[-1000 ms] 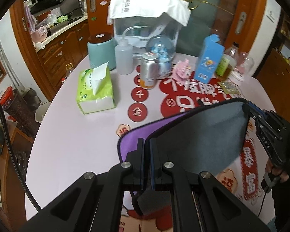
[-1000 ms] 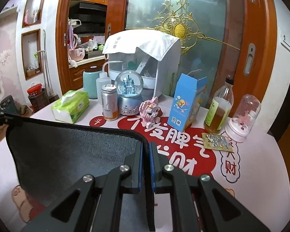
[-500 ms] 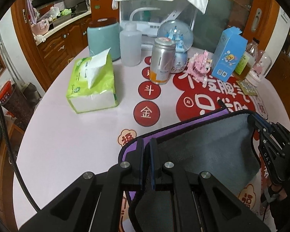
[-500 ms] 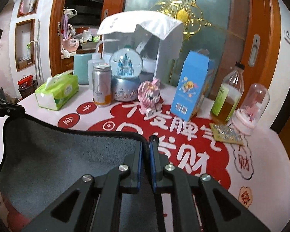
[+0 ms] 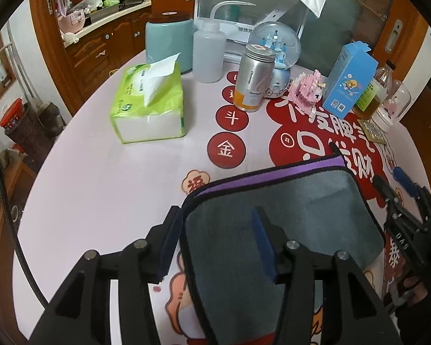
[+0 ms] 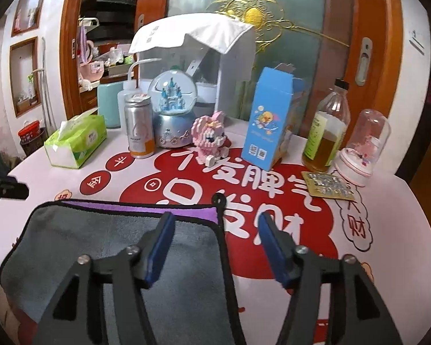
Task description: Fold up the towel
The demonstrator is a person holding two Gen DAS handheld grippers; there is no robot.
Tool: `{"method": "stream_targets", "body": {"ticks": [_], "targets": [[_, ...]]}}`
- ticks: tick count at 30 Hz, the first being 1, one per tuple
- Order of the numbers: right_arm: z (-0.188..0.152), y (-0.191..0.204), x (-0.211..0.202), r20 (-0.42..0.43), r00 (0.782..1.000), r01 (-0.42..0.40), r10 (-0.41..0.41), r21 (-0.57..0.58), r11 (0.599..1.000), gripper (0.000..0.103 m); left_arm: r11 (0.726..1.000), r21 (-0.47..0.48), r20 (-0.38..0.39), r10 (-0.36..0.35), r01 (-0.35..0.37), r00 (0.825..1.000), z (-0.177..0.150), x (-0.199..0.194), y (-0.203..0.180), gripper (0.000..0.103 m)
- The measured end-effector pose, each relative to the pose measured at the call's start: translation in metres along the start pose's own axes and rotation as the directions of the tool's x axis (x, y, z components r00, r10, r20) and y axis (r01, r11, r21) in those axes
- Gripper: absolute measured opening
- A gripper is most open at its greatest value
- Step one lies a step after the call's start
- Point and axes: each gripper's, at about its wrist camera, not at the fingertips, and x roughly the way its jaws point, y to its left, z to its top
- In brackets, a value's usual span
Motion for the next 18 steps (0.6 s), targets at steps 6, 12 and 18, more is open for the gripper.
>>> {"method": "stream_targets", "body": {"ticks": [6,12,18], "targets": [[-0.002,-0.008,-0.027,0.001,1.0,0.005,-0.005,0.038,0.999,0.07,1.0,-0.021,-0.013,0.002,-0.003,1.0,-0.016,-0.022,0.004,0.056],[-0.016,-0.011,-0.062,-0.028,0.999,-0.016,0.018,0.068,0.998,0.074,0.998,-0.054,-0.034,0.027,-0.029,0.999,-0.041,-0.045,0.009,0.066],[-0.041,-0.014,-0.103,-0.071,0.997,-0.015,0.023,0.109,0.994,0.078,0.998,-0.065,-0.042,0.016,-0.019,0.999,-0.071,-0.072,0.015,0.072]]}}
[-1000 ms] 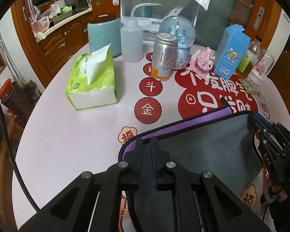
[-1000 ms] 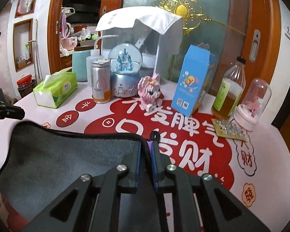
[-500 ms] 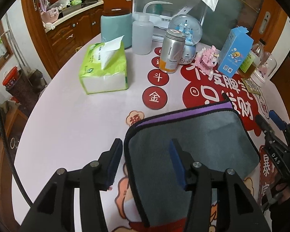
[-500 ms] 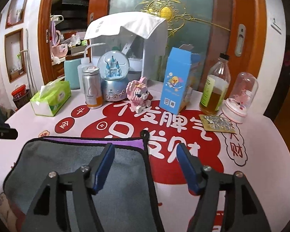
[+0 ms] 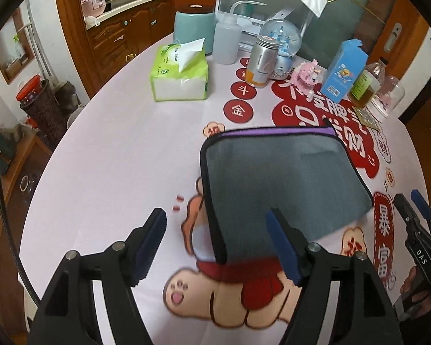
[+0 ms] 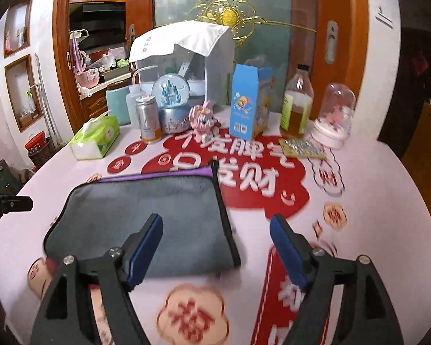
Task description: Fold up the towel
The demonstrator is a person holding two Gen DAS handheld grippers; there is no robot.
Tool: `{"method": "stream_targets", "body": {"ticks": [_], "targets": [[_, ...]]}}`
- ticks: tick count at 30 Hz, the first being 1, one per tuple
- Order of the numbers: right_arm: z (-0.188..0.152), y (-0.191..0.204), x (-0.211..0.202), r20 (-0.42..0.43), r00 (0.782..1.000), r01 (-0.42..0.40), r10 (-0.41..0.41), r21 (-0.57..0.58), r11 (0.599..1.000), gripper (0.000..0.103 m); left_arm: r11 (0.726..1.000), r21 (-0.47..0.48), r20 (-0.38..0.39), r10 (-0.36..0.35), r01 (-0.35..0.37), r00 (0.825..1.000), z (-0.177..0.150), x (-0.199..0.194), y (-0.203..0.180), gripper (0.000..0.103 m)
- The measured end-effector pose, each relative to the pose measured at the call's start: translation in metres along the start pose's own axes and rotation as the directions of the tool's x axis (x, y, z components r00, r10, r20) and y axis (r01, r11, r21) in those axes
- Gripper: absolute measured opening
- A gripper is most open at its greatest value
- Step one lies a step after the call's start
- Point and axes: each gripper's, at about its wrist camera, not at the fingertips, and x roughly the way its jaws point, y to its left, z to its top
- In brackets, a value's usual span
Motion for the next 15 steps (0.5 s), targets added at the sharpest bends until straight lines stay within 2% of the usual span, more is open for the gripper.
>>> {"method": "stream_targets", "body": {"ticks": [5,9,15], "targets": [[-0.023,-0.003,-0.031,-0.043,0.999,-0.03,0.032,0.032,0.999,0.079,0.999,0.025,0.011,0.023,-0.023,1.0,-0.025,-0.025,0.0,0.078],[-0.039,-0.006,-0.057,-0.065,0.997,-0.035,0.04,0.065,0.997,0.08,1.0,0.029,0.001,-0.005,0.005,1.0,-0.043,-0.044,-0.001,0.079],[-0.062,-0.01,-0.1,-0.073,0.997,-0.021,0.03,0.129,0.991,0.091,0.995,0.078,-0.014,-0.069,0.07,0.998,-0.069,-0.069,-0.01,0.088]]}}
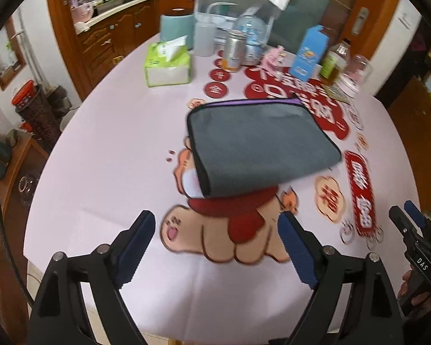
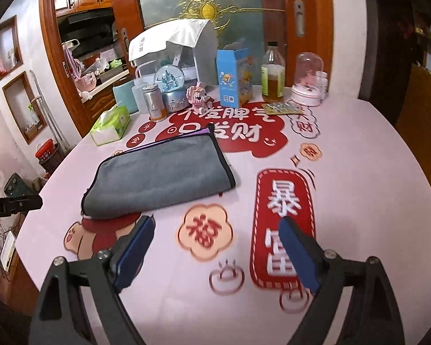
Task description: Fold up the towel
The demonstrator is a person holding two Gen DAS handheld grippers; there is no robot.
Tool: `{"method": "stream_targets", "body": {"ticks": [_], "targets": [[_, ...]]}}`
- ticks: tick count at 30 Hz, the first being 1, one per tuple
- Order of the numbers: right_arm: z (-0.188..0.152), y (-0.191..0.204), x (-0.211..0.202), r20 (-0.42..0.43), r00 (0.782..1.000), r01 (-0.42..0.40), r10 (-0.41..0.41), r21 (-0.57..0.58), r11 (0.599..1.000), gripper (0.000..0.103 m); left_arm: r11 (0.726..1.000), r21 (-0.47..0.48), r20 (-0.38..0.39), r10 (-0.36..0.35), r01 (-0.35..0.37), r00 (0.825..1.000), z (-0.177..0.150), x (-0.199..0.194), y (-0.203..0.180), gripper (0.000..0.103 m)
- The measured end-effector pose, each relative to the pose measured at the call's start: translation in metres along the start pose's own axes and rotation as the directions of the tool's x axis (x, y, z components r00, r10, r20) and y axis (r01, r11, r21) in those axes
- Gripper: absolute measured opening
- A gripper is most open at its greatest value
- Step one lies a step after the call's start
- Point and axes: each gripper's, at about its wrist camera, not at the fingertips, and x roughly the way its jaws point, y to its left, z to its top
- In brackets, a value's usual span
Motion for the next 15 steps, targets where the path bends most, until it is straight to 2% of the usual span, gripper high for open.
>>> {"method": "stream_targets", "body": {"ticks": [8,15], "targets": [[-0.027,0.003,-0.055,-0.017,0.999,0.038,-0.037,0.029,0.999,0.1,0.99,0.096,-0.013,-0.101,0.102,0.995,-0.024,-0.023,-0.032,0.096],[-0.04,0.015,-0.097,-0.018,0.999,0.035,-0.035,0.047,0.998,0.103,0.978,0.177,-0.006,-0.114,0.113,0.993,-0.039,-0.051,-0.06,0.096]]}}
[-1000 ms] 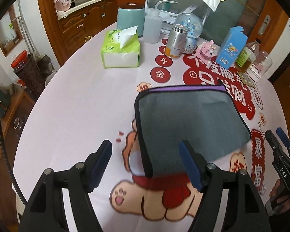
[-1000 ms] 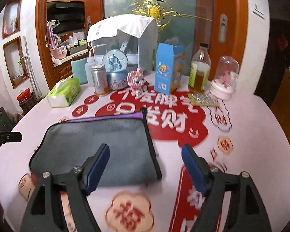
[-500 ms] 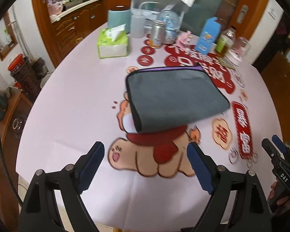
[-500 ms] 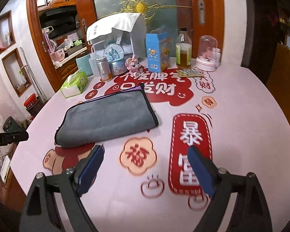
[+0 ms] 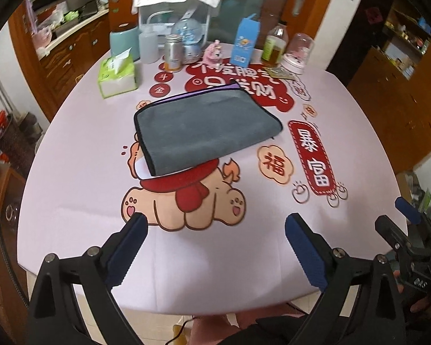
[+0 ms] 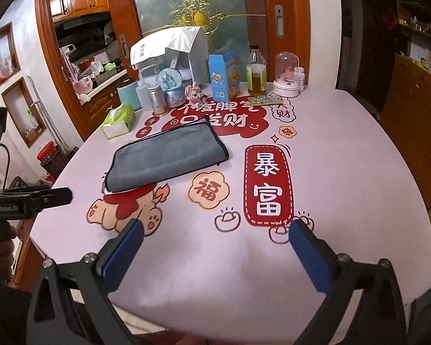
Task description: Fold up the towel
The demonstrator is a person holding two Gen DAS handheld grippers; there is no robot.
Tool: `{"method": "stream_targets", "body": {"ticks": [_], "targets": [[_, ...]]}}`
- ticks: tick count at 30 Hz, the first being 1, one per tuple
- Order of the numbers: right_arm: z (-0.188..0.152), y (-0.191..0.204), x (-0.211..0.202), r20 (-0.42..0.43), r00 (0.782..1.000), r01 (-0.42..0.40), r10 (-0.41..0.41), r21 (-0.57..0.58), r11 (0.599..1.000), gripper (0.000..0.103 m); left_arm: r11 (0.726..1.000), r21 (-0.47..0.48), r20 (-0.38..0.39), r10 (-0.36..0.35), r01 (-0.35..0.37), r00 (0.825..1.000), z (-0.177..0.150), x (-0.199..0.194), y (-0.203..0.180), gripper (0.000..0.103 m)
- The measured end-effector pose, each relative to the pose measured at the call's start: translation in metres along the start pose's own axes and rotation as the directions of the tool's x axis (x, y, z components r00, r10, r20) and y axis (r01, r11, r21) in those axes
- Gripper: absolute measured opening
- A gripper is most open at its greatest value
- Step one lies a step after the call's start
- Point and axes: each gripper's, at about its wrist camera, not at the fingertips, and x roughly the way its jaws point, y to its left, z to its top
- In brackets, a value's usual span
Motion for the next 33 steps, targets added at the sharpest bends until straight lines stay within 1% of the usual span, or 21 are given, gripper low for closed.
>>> {"method": "stream_targets", "body": {"ticks": [5,9,12,15,18,21,24,31,33], "targets": [[-0.001,0.009,-0.028,-0.014,1.0,0.001,-0.001,0.014,1.0,0.103,0.999,0.039,0.021,0.011,-0.012,1.0,-0.005,-0.021,-0.017,0.096],[0.002,0.012,-0.042,-0.033,0.999,0.004,-0.002,0.044,0.999,0.103,0.999,0.035,0.035,0.017,-0.018,0.999,-0.009,-0.035,-0.024,0.096],[0.006,0.014,-0.05,-0.038,0.999,-0.003,0.005,0.07,0.998,0.103,0.999,0.033,0.057,0.035,-0.037,0.998,-0.011,-0.046,-0.029,0.096],[0.007,0.023,-0.055,-0.034,0.999,0.024,-0.022,0.045,0.999,0.103,0.998,0.013,0.087,0.053,-0.054,0.995,-0.016,-0.057,-0.031,0.096],[0.007,0.027,-0.058,-0.042,0.999,0.014,-0.012,0.046,0.999,0.103,0.995,0.004,0.115,0.097,-0.098,0.989,-0.019,-0.063,-0.034,0.096],[0.004,0.031,-0.058,-0.062,0.998,0.004,0.0,0.069,0.998,0.103,0.993,-0.012,0.131,0.119,-0.118,0.984,-0.02,-0.065,-0.033,0.096],[0.002,0.037,-0.058,-0.062,0.998,0.013,-0.01,0.048,0.999,0.103,0.989,-0.043,0.14,0.144,-0.14,0.98,-0.02,-0.065,-0.029,0.096],[0.004,0.043,-0.056,-0.036,0.999,0.019,-0.017,0.058,0.998,0.103,0.982,-0.032,0.148,0.187,-0.185,0.971,-0.022,-0.064,-0.032,0.096],[0.005,0.046,-0.054,-0.036,0.999,0.014,-0.013,0.054,0.998,0.103,0.981,-0.031,0.153,0.195,-0.192,0.969,-0.022,-0.064,-0.032,0.099]]}}
